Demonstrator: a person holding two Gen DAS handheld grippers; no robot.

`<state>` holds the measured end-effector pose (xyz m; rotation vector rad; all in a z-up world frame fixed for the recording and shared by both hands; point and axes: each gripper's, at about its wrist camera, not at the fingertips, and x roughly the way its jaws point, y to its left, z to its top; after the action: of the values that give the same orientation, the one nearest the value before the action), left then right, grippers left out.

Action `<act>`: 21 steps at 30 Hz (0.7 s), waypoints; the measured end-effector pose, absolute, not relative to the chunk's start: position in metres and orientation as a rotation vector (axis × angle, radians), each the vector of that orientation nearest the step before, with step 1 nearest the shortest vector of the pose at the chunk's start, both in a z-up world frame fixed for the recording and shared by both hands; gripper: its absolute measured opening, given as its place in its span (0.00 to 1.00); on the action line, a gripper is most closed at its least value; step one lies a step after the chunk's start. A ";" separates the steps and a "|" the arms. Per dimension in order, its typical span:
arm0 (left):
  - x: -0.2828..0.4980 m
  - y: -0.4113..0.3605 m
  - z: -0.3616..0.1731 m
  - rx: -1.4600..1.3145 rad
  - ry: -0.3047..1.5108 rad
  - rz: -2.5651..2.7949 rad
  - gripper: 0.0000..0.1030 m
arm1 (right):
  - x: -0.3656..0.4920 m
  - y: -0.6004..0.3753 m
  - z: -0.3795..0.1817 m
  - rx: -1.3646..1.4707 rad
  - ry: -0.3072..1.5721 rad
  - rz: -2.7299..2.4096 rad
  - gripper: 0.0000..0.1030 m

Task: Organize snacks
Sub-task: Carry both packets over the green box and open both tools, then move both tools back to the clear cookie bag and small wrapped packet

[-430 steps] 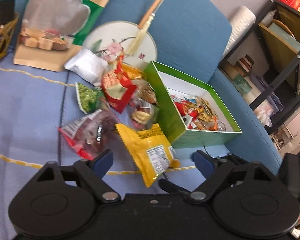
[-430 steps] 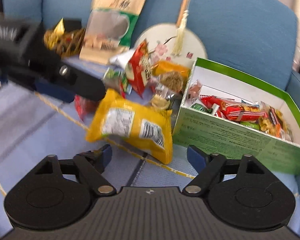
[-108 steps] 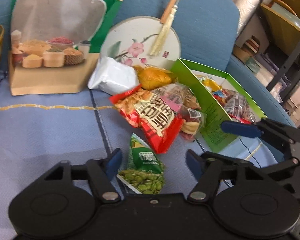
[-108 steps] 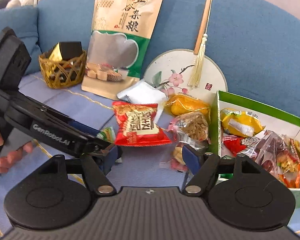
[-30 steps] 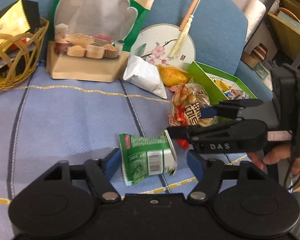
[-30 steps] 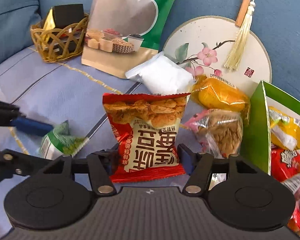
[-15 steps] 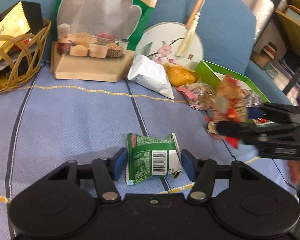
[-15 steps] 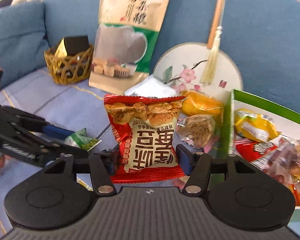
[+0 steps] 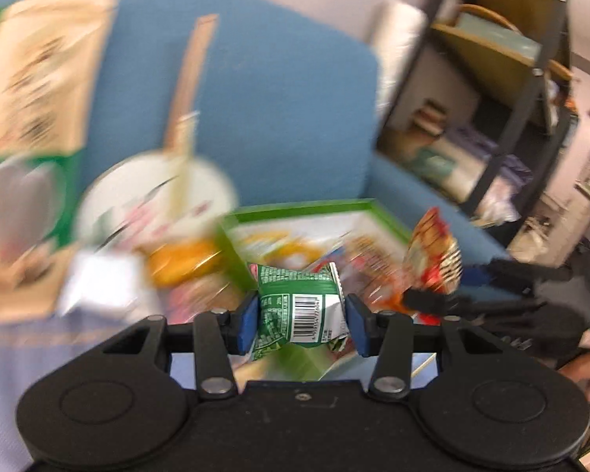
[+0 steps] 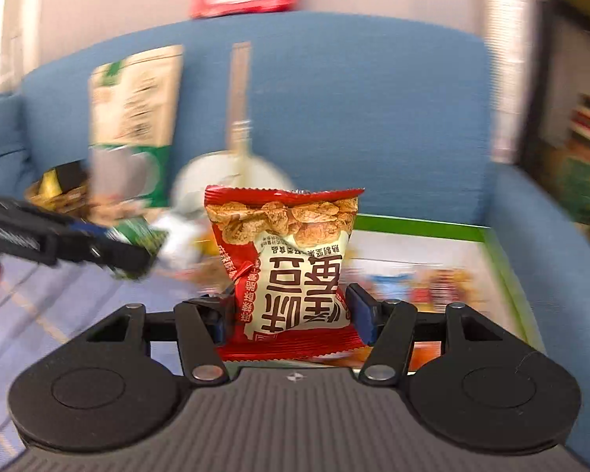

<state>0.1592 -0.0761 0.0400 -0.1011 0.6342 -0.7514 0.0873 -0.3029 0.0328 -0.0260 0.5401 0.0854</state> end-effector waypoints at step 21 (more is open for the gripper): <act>0.211 -0.164 0.008 -0.116 0.686 -0.673 1.00 | 0.132 -0.359 -0.017 -0.031 0.571 -0.141 1.00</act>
<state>0.2106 -0.1639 0.0076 -0.1161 0.6863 -0.6733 0.1315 -0.3587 -0.0175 -0.0314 0.5707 -0.1409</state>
